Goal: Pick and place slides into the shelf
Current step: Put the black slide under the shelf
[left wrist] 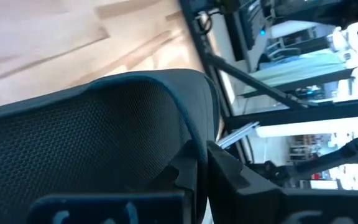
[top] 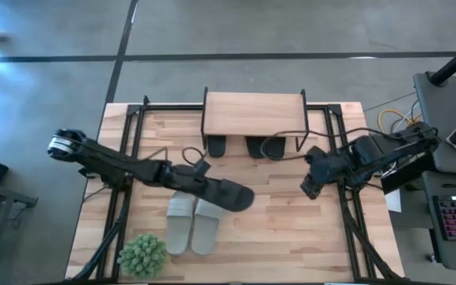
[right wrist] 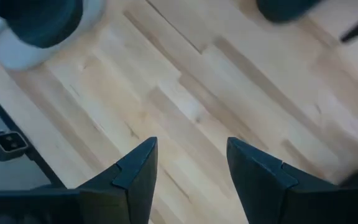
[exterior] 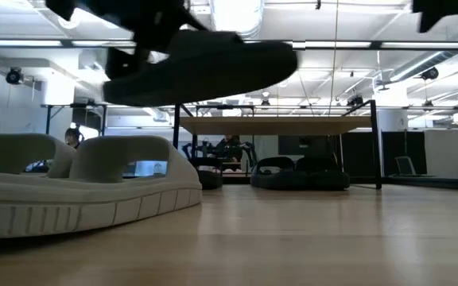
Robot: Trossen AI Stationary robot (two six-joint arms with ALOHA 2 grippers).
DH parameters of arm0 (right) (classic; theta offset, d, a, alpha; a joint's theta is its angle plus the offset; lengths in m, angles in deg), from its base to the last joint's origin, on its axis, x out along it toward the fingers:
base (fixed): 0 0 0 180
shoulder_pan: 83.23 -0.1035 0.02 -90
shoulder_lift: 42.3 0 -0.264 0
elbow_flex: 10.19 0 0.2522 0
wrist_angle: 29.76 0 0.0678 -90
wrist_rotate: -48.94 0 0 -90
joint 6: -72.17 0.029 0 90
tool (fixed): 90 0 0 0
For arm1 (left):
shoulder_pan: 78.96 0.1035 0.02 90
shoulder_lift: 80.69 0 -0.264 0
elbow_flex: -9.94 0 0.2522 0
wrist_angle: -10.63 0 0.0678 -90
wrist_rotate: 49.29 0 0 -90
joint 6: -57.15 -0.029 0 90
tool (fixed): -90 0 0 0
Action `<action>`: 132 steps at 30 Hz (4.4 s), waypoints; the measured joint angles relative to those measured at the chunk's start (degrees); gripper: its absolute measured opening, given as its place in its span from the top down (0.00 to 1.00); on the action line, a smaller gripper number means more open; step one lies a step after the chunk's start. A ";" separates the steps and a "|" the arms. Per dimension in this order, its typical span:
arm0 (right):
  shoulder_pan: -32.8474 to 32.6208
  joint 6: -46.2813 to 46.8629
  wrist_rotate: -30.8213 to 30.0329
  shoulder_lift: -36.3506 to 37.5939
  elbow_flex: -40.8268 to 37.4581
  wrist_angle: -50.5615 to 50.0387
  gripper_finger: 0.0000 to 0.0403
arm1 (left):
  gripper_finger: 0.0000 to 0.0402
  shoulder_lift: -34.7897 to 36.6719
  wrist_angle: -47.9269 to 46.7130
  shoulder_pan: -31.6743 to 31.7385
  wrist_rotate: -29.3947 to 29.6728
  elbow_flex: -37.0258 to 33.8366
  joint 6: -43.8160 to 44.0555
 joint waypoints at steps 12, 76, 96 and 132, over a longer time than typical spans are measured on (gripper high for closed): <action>-10.43 17.26 -0.30 -2.02 -0.02 -6.22 0.58 | 1.00 -22.56 5.80 0.16 5.00 15.61 -3.42; -26.89 44.32 -13.79 -32.63 -0.52 14.29 0.66 | 0.66 -24.24 -15.93 10.02 5.94 15.62 -70.79; -24.76 43.80 -13.83 -32.87 -0.90 13.21 0.82 | 0.98 -28.45 -17.59 6.78 -10.84 16.45 -54.40; -16.13 50.74 -21.15 -16.51 -26.66 29.84 0.98 | 0.98 -34.82 -2.83 -1.86 4.11 16.74 -37.97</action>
